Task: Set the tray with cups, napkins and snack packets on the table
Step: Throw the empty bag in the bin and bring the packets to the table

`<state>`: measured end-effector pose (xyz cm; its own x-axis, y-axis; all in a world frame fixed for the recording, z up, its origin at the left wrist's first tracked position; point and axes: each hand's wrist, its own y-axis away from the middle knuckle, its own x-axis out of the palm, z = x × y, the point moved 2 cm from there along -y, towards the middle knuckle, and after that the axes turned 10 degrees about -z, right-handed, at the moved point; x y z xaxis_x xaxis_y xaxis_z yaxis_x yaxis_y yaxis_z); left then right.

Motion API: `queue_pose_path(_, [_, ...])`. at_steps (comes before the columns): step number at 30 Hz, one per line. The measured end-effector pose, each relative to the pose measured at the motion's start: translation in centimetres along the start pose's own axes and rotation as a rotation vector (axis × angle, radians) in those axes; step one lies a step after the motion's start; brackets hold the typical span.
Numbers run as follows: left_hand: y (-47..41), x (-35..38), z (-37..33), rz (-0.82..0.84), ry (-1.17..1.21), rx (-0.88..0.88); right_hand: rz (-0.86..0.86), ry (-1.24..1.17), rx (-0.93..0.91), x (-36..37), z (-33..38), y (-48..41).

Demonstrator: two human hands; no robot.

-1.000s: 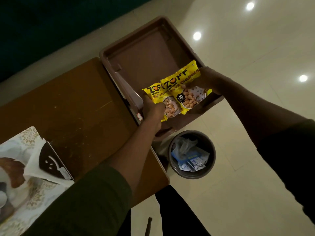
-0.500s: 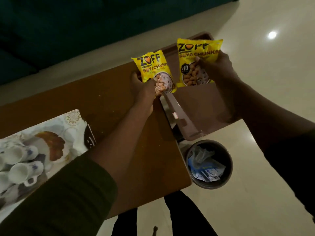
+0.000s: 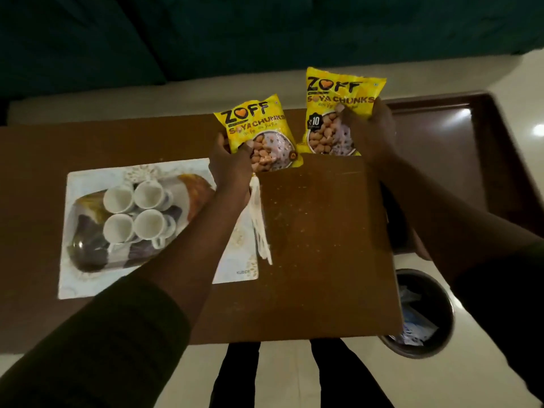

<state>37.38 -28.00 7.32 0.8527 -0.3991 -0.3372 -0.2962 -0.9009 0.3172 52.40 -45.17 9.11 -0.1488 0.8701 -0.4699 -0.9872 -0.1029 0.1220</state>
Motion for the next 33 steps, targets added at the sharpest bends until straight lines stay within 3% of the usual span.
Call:
queue_pose_path(7, [-7.4,-12.4,1.5,-0.08,0.027,0.06,0.088,-0.027,-0.02,11.0,4.3,5.5])
queue_pose_path(14, [-14.4,-23.6,5.6,-0.229,0.164,-0.109,0.124,0.045,0.046,20.1,5.1,12.1])
queue_pose_path(20, [-17.8,-30.4,11.1,-0.31,0.054,-0.197,0.195,0.27,0.128,22.5,2.5,16.0])
queue_pose_path(27, [-18.1,-34.0,15.5,-0.271,-0.022,-0.157,0.124,0.314,0.12,23.1,0.8,17.9])
queue_pose_path(33, [-18.4,-33.4,17.2,-0.178,-0.036,-0.199,0.162,0.297,0.134,23.8,0.5,17.7])
